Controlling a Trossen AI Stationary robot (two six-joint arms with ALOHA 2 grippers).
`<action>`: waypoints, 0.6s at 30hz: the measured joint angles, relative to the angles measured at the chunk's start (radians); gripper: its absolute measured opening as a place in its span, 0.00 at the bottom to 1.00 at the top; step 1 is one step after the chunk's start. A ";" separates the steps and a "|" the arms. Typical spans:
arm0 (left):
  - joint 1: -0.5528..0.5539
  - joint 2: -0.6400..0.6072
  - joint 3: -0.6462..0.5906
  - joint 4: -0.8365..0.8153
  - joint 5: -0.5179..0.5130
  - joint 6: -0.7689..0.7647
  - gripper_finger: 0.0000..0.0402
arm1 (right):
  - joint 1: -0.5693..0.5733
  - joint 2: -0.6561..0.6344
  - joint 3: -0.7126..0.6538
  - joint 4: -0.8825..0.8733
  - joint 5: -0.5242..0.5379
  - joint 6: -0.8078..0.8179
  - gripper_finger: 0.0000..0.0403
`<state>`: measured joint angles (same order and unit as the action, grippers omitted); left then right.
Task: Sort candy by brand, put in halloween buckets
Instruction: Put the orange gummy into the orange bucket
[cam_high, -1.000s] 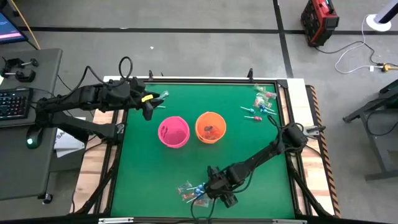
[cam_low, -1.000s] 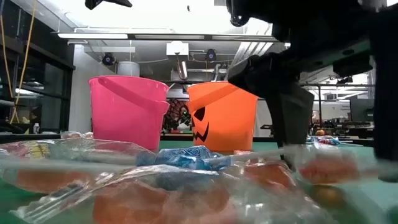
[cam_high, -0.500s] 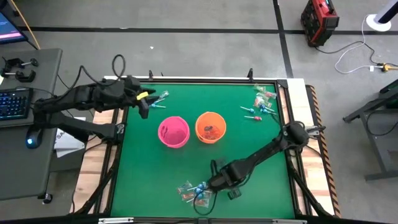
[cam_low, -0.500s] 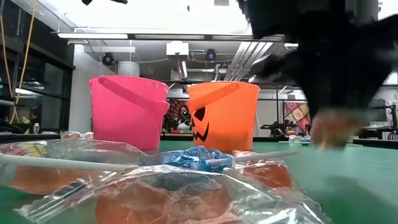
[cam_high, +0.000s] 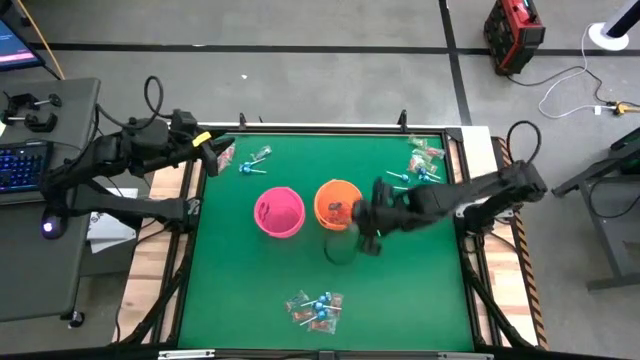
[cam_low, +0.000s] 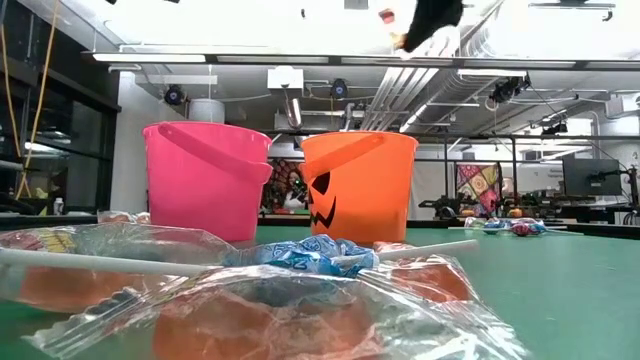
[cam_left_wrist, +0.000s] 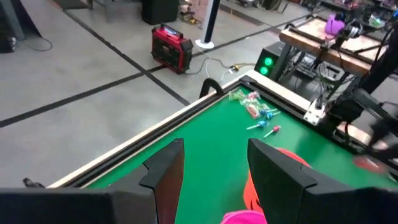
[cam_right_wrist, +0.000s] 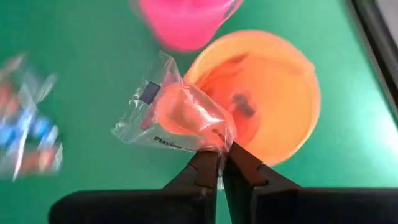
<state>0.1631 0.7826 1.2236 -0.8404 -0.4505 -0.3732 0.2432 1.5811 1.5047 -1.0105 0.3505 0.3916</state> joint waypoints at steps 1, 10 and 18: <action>0.001 0.002 0.000 -0.008 0.008 -0.004 0.42 | -0.031 0.006 0.000 0.028 0.000 -0.008 0.02; 0.000 0.000 0.000 -0.033 0.099 -0.018 0.42 | -0.208 0.138 -0.001 0.131 -0.220 0.064 0.22; 0.000 -0.006 0.000 -0.030 0.100 -0.012 0.42 | -0.254 0.132 -0.001 0.097 -0.368 0.133 0.54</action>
<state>0.1635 0.7769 1.2236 -0.8707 -0.3508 -0.3853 -0.0113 1.7128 1.5036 -0.9133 -0.0178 0.5244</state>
